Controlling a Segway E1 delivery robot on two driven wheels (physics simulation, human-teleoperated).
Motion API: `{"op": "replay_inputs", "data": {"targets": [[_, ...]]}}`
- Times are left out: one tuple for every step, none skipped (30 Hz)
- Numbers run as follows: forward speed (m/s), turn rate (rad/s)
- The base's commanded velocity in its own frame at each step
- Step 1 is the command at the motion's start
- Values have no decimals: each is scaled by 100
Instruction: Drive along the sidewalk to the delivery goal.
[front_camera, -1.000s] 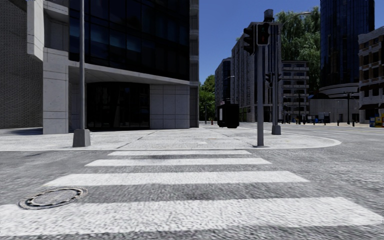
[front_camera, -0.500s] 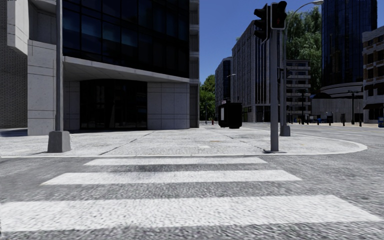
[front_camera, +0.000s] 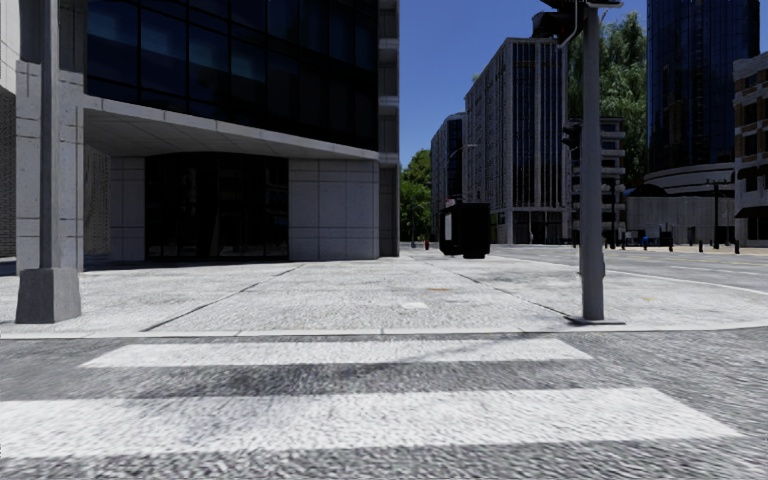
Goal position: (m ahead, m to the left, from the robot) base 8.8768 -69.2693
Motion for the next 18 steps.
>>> {"op": "replay_inputs", "data": {"targets": [[196, 0], [196, 0], [197, 0], [197, 0], [197, 0], [197, 0], [197, 0], [197, 0], [197, 0], [197, 0], [197, 0], [197, 0], [197, 0], [197, 0], [197, 0], [197, 0], [197, 0], [197, 0]]}}
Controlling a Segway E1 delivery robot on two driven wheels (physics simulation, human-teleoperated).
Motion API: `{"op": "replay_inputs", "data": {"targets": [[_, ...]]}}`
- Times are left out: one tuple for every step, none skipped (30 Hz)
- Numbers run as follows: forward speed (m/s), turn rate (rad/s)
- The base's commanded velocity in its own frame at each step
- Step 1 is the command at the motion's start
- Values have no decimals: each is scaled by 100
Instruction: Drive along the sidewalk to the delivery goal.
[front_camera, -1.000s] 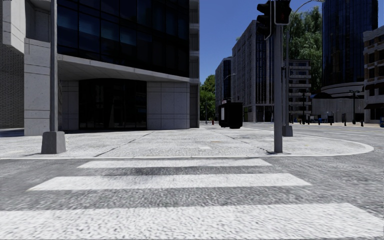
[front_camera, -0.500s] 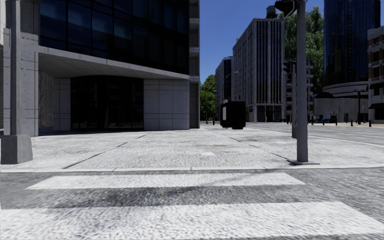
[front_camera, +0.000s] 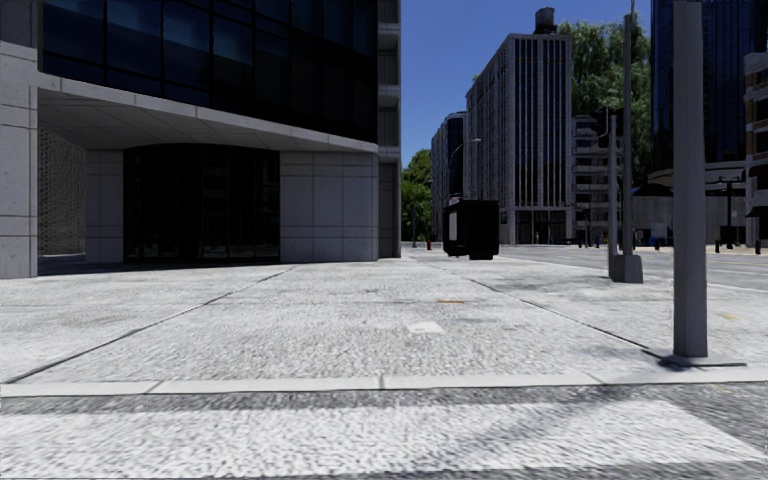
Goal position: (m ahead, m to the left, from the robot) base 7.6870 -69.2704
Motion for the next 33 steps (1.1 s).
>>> {"op": "replay_inputs", "data": {"targets": [[197, 0], [197, 0], [197, 0], [197, 0], [198, 0], [198, 0], [198, 0], [198, 0], [198, 0], [198, 0], [188, 0], [164, 0], [149, 0], [145, 0], [144, 0], [144, 0], [144, 0], [144, 0], [144, 0], [144, 0], [144, 0], [144, 0], [144, 0], [144, 0], [144, 0], [144, 0], [144, 0], [144, 0], [144, 0], [144, 0], [144, 0], [144, 0], [143, 0]]}}
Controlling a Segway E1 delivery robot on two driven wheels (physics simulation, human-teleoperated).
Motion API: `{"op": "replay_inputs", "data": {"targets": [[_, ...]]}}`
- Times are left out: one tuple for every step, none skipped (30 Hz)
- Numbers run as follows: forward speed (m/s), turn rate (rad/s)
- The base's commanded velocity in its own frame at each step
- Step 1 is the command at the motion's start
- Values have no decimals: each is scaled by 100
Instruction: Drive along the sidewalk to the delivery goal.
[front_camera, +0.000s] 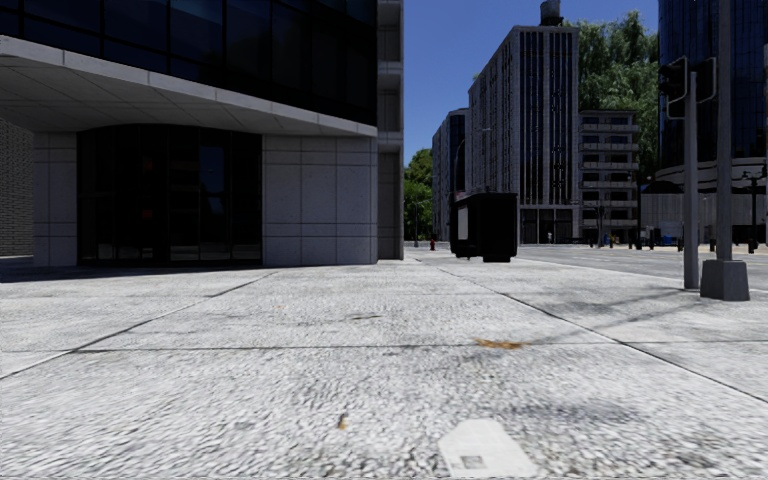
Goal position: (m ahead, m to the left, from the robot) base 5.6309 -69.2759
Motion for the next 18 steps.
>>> {"op": "replay_inputs", "data": {"targets": [[143, 0], [143, 0], [143, 0], [143, 0], [143, 0], [143, 0], [143, 0], [143, 0], [143, 0], [143, 0], [143, 0], [143, 0], [143, 0], [143, 0], [143, 0], [143, 0], [143, 0], [156, 0]]}}
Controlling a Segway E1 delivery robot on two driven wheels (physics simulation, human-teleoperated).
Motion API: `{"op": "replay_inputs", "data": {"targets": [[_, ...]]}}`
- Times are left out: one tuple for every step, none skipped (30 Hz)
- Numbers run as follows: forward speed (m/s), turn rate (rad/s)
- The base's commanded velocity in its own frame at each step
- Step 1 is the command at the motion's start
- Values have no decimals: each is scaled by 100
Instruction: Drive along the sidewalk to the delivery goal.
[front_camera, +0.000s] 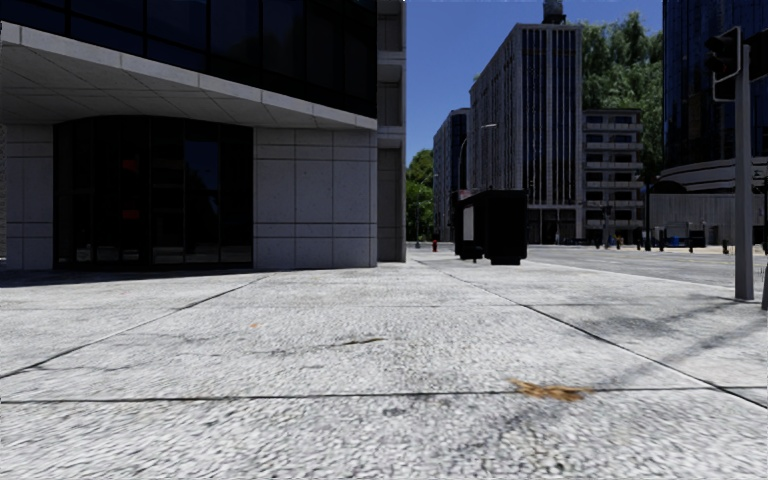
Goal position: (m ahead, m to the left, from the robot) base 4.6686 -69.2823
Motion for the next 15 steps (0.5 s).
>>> {"op": "replay_inputs", "data": {"targets": [[172, 0], [179, 0], [189, -1], [195, -4], [195, -6], [195, -10], [195, -19], [195, -19], [195, -20], [195, -20], [195, -20], [195, -20], [195, -20], [195, -21], [195, -21]]}}
